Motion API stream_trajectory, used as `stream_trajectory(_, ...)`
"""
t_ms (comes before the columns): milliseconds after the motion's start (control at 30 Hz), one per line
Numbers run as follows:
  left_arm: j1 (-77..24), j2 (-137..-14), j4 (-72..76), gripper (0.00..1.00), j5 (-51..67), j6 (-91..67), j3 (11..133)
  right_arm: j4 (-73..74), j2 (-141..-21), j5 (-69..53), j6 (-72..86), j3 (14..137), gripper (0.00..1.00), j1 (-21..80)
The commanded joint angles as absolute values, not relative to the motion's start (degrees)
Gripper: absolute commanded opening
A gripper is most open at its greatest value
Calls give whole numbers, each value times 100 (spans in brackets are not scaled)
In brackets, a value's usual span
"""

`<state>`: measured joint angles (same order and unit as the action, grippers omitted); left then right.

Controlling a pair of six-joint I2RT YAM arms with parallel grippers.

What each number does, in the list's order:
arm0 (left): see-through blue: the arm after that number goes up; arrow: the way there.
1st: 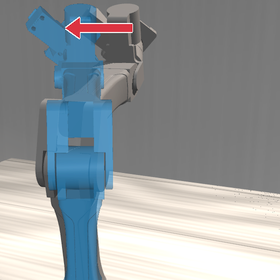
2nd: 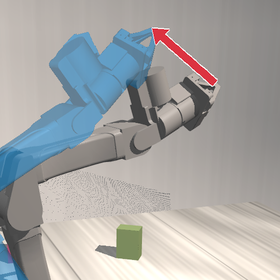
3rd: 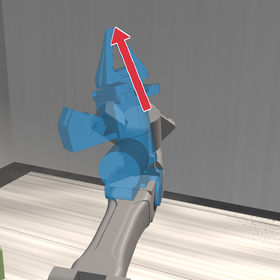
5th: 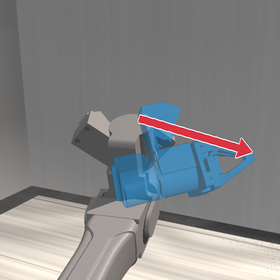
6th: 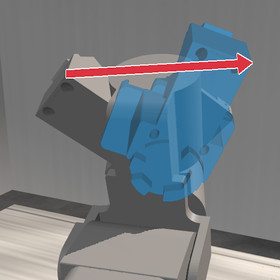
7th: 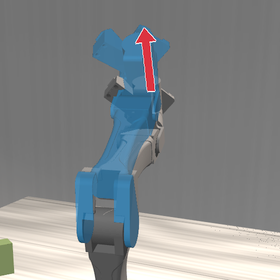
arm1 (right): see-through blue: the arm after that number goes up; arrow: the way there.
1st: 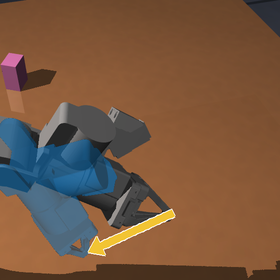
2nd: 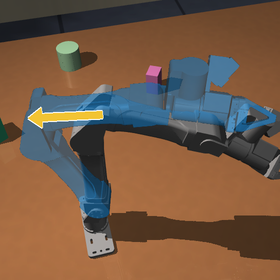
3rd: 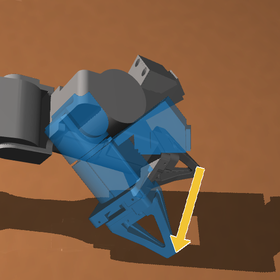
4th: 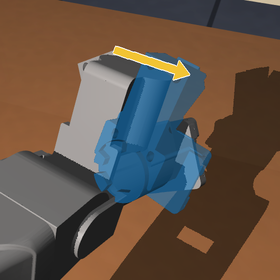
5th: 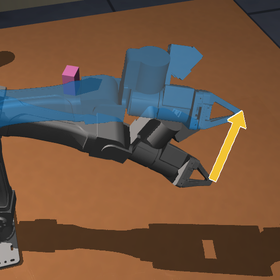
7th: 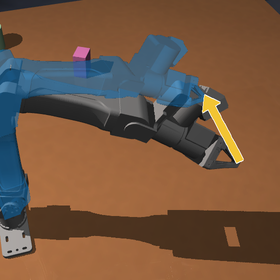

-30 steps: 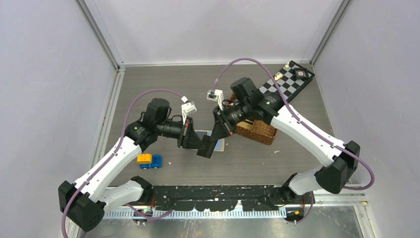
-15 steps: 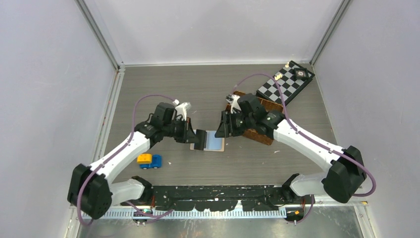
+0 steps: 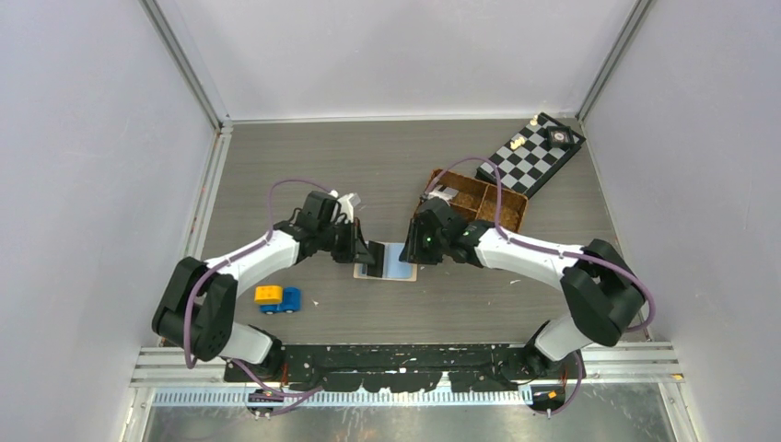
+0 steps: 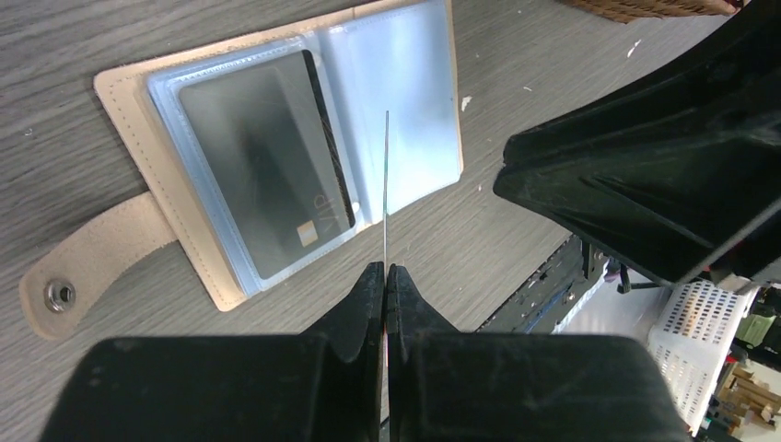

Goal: Put the credit cards into the card holder
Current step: Insert the credit card into the card holder.

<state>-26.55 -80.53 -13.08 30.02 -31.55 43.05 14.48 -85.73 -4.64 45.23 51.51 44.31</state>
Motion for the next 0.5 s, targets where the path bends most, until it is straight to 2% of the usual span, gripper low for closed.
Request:
stream_trajectory(0,-2602,-8265,-843,0,3084,-3154,4351,1097,-8823,308,4827,5111,35,4509)
stream_trajectory(467,-2558,-8753,-622,0,3225,-3100,4386,710,-9355,378,5141,4931,34,4566)
